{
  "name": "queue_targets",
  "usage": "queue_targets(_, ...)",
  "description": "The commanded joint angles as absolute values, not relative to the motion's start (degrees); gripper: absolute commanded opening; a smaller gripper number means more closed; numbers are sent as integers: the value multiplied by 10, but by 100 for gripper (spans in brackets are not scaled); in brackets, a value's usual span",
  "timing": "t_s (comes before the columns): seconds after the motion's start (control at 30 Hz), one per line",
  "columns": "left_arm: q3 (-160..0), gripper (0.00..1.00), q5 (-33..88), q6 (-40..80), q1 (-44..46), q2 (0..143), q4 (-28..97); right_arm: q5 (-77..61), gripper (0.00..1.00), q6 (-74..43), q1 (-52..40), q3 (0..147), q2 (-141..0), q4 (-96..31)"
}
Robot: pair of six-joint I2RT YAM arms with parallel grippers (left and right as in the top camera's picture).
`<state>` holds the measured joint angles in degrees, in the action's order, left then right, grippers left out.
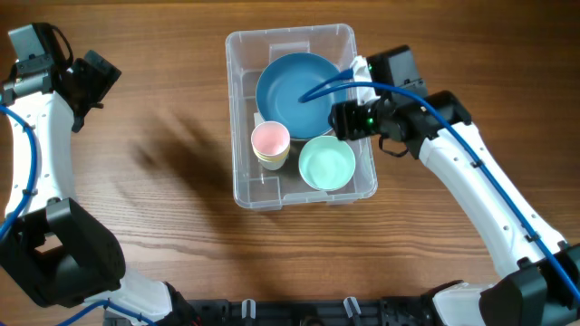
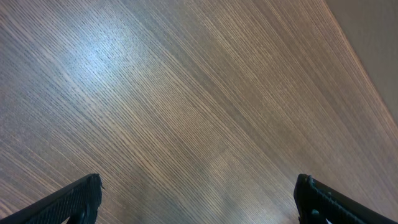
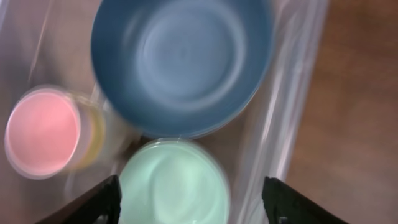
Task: Pack container
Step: 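Lower the mint-green bowl onto the light-blue bowl and release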
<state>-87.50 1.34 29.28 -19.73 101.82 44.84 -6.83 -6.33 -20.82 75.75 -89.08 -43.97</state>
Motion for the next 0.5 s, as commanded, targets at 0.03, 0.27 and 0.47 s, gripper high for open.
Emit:
queue_targets(0.03,-881,100,14,290,-199,1023,449,-11,78,-77,-155,783,-898,-394)
queue_targets(0.27,-881,100,14,290,-199,1023,449,-11,100,-90,-31,788,-898,-334)
queue_targets(0.47,-881,100,14,290,-199,1022,449,-11,100,-90,54,787,-898,-328)
